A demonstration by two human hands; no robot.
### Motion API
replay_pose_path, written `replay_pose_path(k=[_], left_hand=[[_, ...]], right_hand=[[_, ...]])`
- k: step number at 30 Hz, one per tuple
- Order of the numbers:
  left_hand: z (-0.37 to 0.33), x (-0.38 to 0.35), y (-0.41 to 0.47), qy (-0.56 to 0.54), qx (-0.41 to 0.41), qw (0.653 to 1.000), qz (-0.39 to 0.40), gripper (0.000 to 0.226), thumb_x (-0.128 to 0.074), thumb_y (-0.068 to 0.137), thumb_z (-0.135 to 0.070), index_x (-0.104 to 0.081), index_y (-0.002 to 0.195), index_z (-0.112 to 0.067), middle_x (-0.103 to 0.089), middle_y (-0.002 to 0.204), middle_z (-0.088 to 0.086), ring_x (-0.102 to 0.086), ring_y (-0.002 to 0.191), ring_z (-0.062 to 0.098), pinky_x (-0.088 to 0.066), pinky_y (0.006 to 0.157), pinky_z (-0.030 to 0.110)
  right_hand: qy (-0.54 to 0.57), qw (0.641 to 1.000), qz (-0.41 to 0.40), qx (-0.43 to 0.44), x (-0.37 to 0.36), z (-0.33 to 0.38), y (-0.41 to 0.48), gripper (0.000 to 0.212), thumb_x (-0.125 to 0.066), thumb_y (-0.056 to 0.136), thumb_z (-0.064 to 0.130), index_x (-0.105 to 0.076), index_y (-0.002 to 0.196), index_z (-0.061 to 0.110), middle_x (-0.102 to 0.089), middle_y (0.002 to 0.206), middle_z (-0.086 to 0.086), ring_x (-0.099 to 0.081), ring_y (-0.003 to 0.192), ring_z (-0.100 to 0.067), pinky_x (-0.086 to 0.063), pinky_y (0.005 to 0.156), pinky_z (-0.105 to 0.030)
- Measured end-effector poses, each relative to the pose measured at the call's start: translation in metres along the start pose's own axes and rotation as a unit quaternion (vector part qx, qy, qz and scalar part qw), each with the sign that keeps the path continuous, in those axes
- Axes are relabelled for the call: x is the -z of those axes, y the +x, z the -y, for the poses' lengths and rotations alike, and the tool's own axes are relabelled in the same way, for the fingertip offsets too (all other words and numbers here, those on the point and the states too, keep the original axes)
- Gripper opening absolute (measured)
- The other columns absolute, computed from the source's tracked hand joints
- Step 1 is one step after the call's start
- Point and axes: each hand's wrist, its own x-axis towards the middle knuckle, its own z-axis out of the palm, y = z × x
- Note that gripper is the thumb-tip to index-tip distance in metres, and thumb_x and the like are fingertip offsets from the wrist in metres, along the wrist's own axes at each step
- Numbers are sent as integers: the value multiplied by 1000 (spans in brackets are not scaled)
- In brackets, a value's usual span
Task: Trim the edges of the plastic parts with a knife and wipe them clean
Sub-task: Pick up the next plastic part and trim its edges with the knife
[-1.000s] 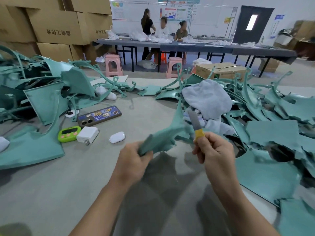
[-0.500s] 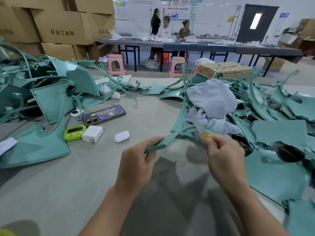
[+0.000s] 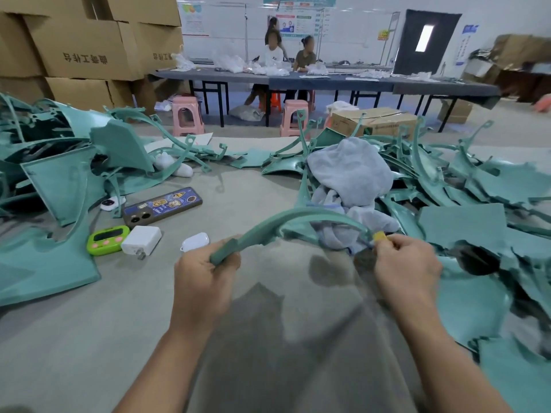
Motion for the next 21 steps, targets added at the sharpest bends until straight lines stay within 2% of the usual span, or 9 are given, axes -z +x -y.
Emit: replay_pose_path(k=[4,5,7,10,12,14,16,18,21], left_hand=[[-1,1,0,20,-9,1000,11,37,-66,82,5,-64,70,-30,-42,51,-21,-38,49,-3,-26,46,6],[-2,2,-1,18,-21,999,17,47,-66,83,7,-71,72,-38,-48,53,-28,-43,50,-7,-29,48,3],[-6,3,-4,6,-47,998,33,51,-66,85,2,-73,99,-46,-56,62,-35,-48,56,-15,-33,55,-1],[-9,4,-5,-18,-57,997,39,47,-68,85,-3,-72,104,-46,-66,75,-32,-53,67,-20,-35,66,-4],[-9,5,-4,-22,-60,997,35,50,-70,85,-1,-73,104,-47,-68,81,-21,-52,67,-21,-34,66,-5],[-9,7,-2,-35,-55,998,27,55,-68,85,-3,-73,100,-55,-70,90,-21,-52,65,-21,-34,65,-5],[-9,7,-2,-44,-30,998,15,56,-64,84,-8,-71,98,-61,-69,79,-22,-47,56,-17,-32,57,-2],[-5,4,-1,-34,-14,999,6,43,-64,85,-3,-70,95,-44,-55,54,-27,-42,49,-11,-28,49,2],[-3,3,1,6,4,1000,-15,43,-66,85,5,-46,92,-32,-36,48,-19,-33,46,-3,-22,43,8]], right_hand=[[127,989,-9,72,-2,3,-8,27,-61,83,25,-61,70,2,-44,55,-11,-40,53,-17,-34,52,-38],[180,978,26,102,-4,8,-15,27,-61,82,28,-59,67,5,-41,53,-8,-36,51,-14,-31,51,-36],[255,948,116,151,-9,17,-32,27,-59,83,34,-60,65,14,-42,50,2,-36,50,-12,-30,49,-32],[249,933,173,193,-16,20,-47,26,-57,84,40,-64,70,19,-48,51,4,-40,48,-11,-33,49,-32],[201,958,124,164,-18,17,-40,30,-57,87,41,-63,68,18,-49,49,8,-41,48,-10,-33,49,-31],[102,991,39,76,-17,9,-21,35,-59,92,34,-61,67,9,-47,47,1,-42,50,-18,-35,52,-36],[42,999,-14,-27,-12,-2,0,34,-61,91,25,-62,66,2,-47,49,-5,-43,54,-25,-37,54,-36],[41,996,-29,-77,-9,-11,12,28,-61,86,22,-65,68,1,-50,53,-11,-46,57,-28,-40,56,-37],[135,989,-22,-51,-12,-9,7,19,-60,82,25,-68,70,12,-50,47,-1,-46,53,-25,-39,53,-35]])
